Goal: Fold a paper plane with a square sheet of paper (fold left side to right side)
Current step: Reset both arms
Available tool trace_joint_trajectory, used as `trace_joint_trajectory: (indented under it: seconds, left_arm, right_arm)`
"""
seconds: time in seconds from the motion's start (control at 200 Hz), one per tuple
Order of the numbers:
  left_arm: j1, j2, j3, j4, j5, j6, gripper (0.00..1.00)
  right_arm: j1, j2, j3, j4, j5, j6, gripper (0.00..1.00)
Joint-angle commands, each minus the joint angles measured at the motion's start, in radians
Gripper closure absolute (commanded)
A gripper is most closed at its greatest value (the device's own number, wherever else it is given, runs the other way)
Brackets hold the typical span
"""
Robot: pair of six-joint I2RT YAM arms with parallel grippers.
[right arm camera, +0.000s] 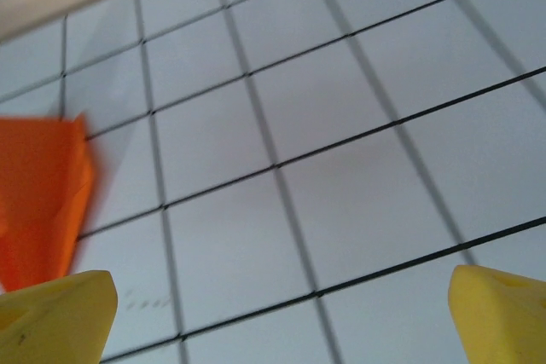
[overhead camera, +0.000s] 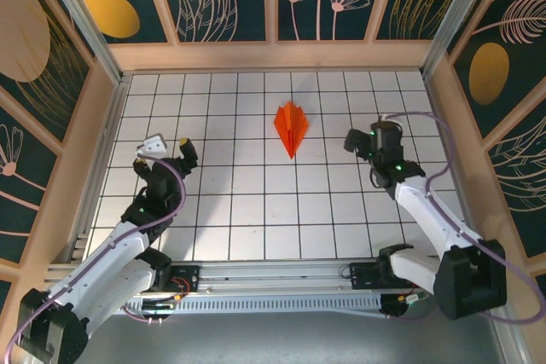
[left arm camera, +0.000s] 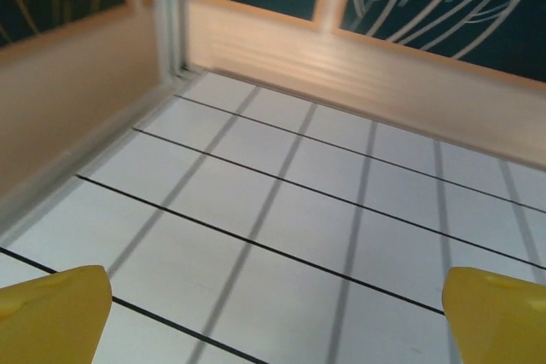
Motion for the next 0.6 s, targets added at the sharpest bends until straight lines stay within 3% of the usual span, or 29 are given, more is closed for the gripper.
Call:
trace_joint_trajectory:
  seconds: [0.0, 0.29, 0.435, 0.596]
  left_arm:
    - [0.059, 0.023, -0.067, 0.2, -0.057, 0.135, 0.01]
    - [0.231, 0.126, -0.209, 0.514, 0.087, 0.167, 0.01]
    - [0.253, 0.254, -0.218, 0.656, 0.149, 0.212, 0.01]
    - [0.255, 0.339, -0.217, 0.794, 0.223, 0.257, 0.01]
  right_arm:
    - [-0.078, -0.042, -0.118, 0.27, 0.026, -0.103, 0.01]
    - [-0.15, 0.09, -0.376, 0.876, 0.036, -0.273, 0.01]
    - [-0.15, 0.218, -0.454, 1.191, 0.003, -0.318, 0.01]
    - [-0.15, 0.331, -0.474, 1.4, -0.047, -0.372, 0.01]
